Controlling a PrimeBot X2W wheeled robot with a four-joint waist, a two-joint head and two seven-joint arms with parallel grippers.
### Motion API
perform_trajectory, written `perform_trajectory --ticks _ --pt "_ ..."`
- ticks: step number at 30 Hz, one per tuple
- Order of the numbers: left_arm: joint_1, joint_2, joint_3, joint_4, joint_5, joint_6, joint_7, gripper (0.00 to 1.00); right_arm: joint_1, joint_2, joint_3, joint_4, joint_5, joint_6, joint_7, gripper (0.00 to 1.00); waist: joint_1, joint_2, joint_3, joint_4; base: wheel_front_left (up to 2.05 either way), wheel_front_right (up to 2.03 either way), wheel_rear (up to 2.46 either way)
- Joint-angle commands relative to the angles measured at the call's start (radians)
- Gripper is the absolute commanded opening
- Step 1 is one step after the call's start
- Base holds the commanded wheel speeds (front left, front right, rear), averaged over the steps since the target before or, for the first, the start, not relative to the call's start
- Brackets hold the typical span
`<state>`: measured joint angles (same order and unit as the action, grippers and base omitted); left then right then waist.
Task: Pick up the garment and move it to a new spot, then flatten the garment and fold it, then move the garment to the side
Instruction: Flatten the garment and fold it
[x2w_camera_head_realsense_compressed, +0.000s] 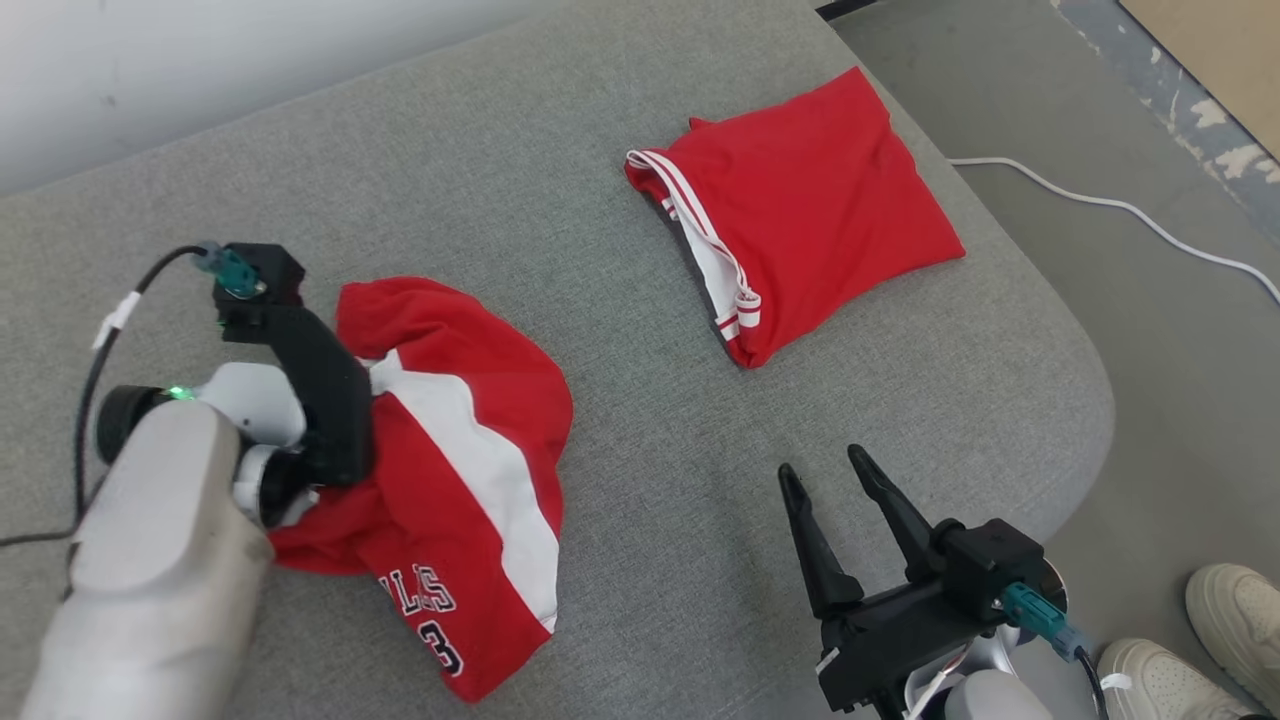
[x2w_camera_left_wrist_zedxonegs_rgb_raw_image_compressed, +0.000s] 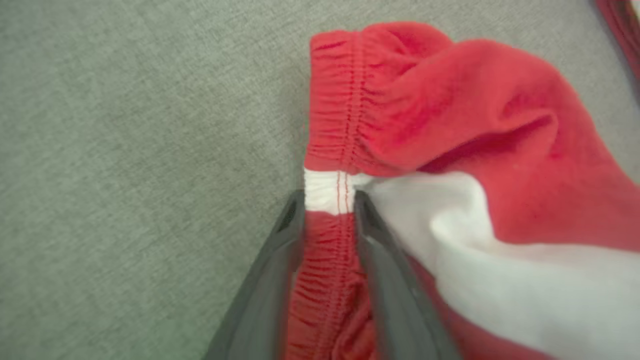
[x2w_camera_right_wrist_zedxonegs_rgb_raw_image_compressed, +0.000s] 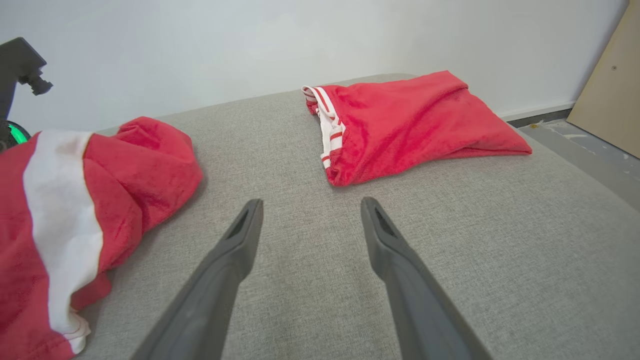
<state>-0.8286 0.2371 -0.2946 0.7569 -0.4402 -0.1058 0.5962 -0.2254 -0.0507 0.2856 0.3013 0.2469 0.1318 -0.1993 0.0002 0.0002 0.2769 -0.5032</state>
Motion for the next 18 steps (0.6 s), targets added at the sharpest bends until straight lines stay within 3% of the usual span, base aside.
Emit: perform_trajectory --ticks 1,12,18 --pt "0.029 -0.024 -0.001 -0.007 -0.018 -0.005 -0.015 0.0 -0.007 0.001 0.006 0.003 0.008 -0.003 -0.003 1.0 -0.0002 -0.0002 -0.014 0.007 0.0 0.0 0.0" --pt "-0.044 -0.163 0.064 -0.143 -0.193 -0.021 -0.281 0.0 -0.014 0.0 0.029 0.032 0.008 -0.003 0.01 1.0 -0.0002 -0.0002 -0.094 0.056 0.0 0.0 0.0" --pt "-0.1 -0.185 0.033 -0.187 -0.293 -0.023 -0.372 0.0 0.001 0.0 0.028 0.046 0.009 -0.003 0.016 1.0 -0.0002 -0.0002 -0.145 0.067 0.0 0.0 0.0"
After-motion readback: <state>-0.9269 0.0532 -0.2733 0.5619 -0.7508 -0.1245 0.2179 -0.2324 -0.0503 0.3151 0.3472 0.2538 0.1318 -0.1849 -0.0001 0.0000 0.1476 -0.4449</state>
